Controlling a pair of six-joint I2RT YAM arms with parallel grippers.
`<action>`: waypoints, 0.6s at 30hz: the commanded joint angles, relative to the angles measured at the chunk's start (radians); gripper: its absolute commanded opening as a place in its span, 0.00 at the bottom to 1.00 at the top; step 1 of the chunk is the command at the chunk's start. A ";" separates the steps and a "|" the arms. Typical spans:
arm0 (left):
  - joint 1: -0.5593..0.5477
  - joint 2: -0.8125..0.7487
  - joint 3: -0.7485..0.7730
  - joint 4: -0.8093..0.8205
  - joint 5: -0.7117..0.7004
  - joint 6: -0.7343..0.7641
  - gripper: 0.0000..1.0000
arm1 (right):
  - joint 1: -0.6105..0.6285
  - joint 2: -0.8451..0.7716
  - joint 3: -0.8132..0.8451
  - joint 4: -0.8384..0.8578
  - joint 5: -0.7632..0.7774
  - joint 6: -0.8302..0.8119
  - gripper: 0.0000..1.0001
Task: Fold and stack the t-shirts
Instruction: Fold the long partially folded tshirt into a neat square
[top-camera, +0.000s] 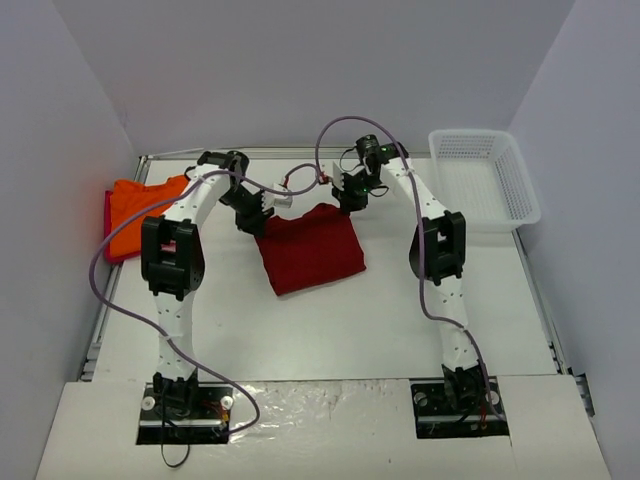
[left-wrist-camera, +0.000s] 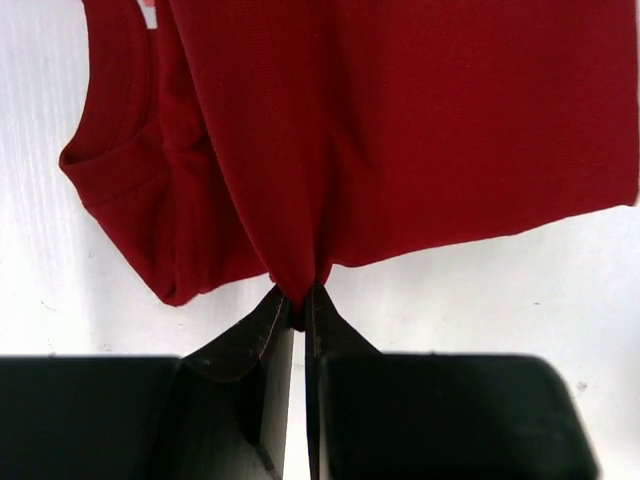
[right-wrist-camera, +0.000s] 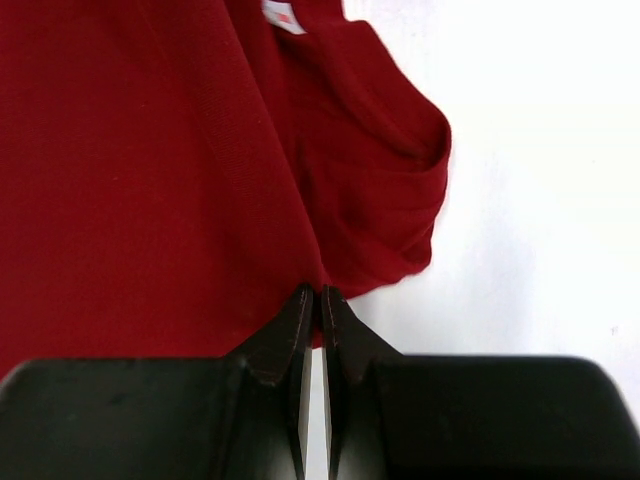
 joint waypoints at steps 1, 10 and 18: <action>0.046 0.032 0.075 -0.062 -0.016 -0.002 0.02 | -0.017 0.128 0.141 -0.002 -0.001 -0.028 0.00; 0.072 0.104 0.083 -0.034 -0.013 -0.024 0.02 | 0.017 0.278 0.258 0.021 -0.029 -0.032 0.01; 0.070 0.060 -0.072 0.140 -0.022 -0.103 0.52 | 0.043 0.211 0.199 0.171 -0.003 0.092 0.60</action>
